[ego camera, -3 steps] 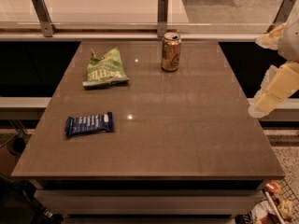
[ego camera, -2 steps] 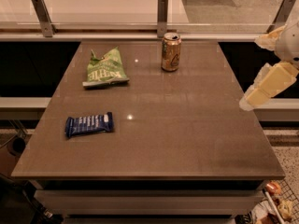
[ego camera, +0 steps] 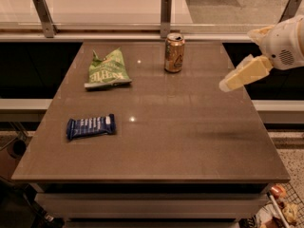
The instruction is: Pick orange can
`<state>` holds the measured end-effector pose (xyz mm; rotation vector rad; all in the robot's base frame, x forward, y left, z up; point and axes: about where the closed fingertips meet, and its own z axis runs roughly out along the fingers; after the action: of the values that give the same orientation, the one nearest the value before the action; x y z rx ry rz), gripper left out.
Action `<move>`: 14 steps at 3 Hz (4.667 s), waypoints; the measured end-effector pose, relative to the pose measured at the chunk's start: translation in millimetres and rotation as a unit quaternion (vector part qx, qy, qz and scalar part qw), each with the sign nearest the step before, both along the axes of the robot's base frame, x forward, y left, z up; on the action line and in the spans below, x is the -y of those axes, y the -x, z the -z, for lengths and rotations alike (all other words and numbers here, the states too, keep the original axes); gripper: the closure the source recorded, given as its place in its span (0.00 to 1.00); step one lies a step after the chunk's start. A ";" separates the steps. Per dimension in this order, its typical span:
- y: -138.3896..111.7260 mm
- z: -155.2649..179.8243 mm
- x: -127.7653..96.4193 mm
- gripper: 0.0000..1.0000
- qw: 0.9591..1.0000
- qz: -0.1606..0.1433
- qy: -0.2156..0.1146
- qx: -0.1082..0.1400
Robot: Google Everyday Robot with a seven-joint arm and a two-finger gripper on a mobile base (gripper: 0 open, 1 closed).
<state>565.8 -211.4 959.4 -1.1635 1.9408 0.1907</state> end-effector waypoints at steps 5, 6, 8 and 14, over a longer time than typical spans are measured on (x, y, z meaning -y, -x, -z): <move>-136.9 22.4 -61.8 0.00 0.971 0.000 -0.230 0.070; -150.4 33.4 -76.5 0.00 0.965 -0.010 -0.249 0.077; -173.1 49.0 -112.2 0.00 0.952 -0.040 -0.293 0.083; -189.8 69.7 -151.9 1.00 0.946 -0.064 -0.310 0.071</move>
Offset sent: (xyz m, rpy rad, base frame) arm 0.1163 0.0350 -0.0121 0.4276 -0.1844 -0.0211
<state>755.6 -59.5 889.7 -0.8456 1.5113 0.7123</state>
